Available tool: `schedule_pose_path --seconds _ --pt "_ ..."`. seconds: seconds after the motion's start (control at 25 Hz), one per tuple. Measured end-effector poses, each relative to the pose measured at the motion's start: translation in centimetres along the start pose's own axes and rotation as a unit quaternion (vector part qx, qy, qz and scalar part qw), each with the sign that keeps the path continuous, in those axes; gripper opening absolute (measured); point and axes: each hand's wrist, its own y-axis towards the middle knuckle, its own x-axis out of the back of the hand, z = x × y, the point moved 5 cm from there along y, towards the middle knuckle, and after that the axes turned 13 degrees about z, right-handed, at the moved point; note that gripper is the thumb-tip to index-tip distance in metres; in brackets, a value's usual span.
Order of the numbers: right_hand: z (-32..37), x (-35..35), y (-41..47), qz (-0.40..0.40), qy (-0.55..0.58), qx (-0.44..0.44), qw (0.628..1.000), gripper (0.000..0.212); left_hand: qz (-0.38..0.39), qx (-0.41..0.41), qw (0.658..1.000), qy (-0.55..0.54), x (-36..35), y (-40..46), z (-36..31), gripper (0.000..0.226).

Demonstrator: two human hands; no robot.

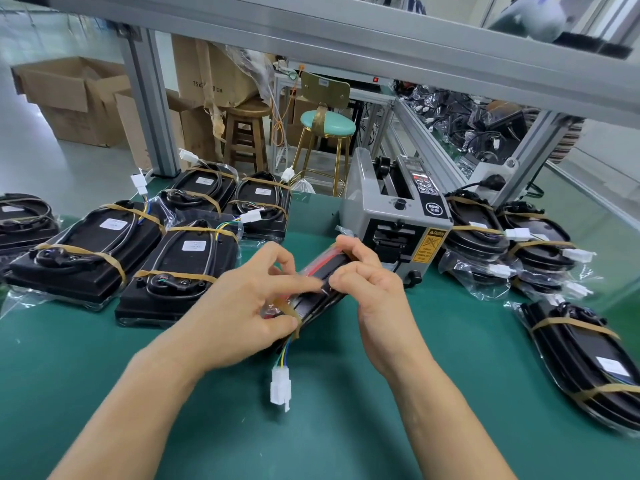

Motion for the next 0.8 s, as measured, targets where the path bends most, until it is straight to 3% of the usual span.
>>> schedule_pose_path --seconds 0.16,0.48,0.8 --pt "0.2 -0.3 0.0 0.020 -0.025 -0.017 0.999 0.013 -0.015 -0.010 0.999 -0.032 0.3 0.0 -0.3 0.034" --pt "-0.5 -0.7 0.1 0.037 -0.115 -0.025 0.992 0.022 -0.060 0.000 0.982 -0.177 0.0 -0.5 0.5 0.045" --pt "-0.3 -1.2 -0.2 0.001 -0.188 0.001 0.982 0.021 -0.073 0.005 0.982 -0.173 -0.1 -0.6 0.5 0.042"
